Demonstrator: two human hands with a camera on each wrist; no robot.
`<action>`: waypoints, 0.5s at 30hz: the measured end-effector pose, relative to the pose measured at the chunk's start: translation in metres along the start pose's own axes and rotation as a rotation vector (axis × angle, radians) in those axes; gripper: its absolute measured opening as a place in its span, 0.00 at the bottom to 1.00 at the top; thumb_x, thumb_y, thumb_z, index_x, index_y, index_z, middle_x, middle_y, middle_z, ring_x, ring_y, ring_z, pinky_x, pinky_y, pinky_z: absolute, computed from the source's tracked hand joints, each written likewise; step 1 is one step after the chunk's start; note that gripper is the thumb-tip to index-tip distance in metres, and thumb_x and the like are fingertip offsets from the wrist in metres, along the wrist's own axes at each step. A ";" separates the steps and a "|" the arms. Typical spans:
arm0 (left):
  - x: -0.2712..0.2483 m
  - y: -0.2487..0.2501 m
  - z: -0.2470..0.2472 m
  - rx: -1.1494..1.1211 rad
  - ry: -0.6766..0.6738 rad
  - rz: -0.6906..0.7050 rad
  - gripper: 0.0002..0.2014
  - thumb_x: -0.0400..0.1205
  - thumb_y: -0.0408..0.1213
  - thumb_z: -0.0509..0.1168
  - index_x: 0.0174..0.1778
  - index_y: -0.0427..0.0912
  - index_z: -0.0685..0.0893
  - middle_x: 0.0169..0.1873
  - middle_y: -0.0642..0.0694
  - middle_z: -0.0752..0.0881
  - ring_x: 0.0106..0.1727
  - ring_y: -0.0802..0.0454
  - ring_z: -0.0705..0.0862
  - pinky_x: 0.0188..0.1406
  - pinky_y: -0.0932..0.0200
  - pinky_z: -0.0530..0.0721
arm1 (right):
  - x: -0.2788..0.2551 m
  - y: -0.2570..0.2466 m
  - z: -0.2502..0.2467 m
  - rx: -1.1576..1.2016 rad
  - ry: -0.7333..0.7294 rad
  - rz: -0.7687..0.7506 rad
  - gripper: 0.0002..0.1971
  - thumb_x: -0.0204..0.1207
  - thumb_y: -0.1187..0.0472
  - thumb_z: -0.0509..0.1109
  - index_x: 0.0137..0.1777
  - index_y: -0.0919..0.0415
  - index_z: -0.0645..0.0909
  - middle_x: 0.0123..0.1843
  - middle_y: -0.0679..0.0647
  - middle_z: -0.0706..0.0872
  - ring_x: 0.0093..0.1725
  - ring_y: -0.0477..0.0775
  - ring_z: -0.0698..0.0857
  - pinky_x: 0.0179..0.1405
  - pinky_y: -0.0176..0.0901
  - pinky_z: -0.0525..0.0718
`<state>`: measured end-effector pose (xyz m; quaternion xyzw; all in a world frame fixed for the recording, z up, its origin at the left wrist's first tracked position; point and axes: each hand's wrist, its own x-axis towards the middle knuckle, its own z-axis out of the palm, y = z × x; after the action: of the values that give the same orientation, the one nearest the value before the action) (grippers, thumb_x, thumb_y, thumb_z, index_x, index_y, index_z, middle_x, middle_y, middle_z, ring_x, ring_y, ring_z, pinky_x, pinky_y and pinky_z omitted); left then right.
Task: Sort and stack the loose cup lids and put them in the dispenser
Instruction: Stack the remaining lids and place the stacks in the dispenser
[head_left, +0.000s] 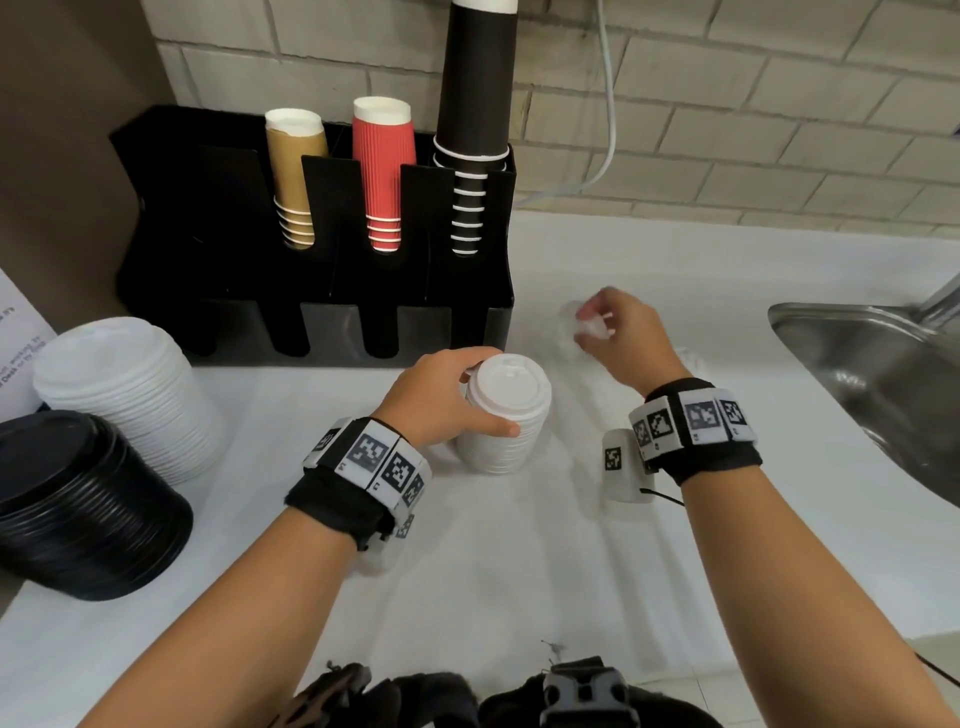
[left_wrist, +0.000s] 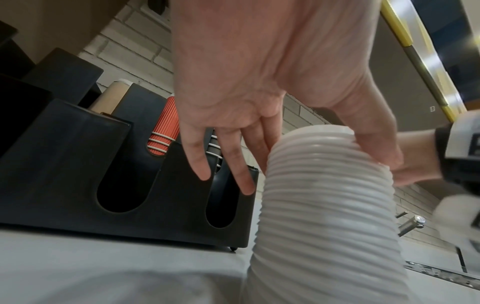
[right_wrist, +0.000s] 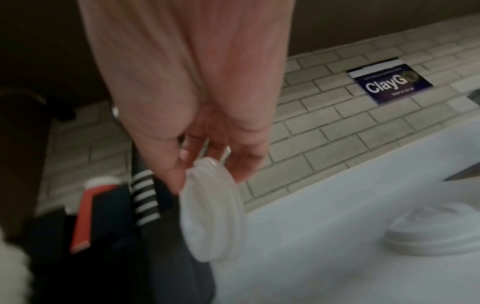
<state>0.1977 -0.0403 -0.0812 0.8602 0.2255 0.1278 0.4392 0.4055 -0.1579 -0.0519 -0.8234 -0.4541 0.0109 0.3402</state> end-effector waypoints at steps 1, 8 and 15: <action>0.000 0.000 0.000 -0.002 0.004 0.000 0.32 0.61 0.49 0.84 0.59 0.68 0.79 0.54 0.65 0.85 0.60 0.60 0.81 0.65 0.49 0.80 | -0.002 -0.006 -0.003 0.141 0.059 -0.042 0.08 0.76 0.69 0.70 0.51 0.58 0.79 0.51 0.47 0.83 0.53 0.54 0.82 0.50 0.37 0.77; -0.001 0.000 0.001 -0.023 0.005 0.005 0.36 0.61 0.49 0.84 0.67 0.61 0.81 0.55 0.63 0.87 0.58 0.60 0.82 0.64 0.48 0.81 | -0.020 -0.036 0.002 0.622 -0.259 0.082 0.11 0.84 0.69 0.58 0.57 0.55 0.78 0.45 0.55 0.79 0.40 0.47 0.77 0.41 0.39 0.76; -0.004 0.000 0.003 -0.046 0.020 0.000 0.37 0.62 0.47 0.84 0.68 0.59 0.79 0.57 0.61 0.85 0.59 0.59 0.82 0.65 0.48 0.81 | -0.033 -0.035 0.015 0.399 -0.336 -0.015 0.12 0.81 0.61 0.68 0.63 0.52 0.81 0.63 0.51 0.84 0.60 0.51 0.83 0.59 0.42 0.81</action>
<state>0.1958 -0.0446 -0.0828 0.8487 0.2266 0.1416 0.4564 0.3551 -0.1621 -0.0533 -0.7232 -0.4993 0.2343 0.4156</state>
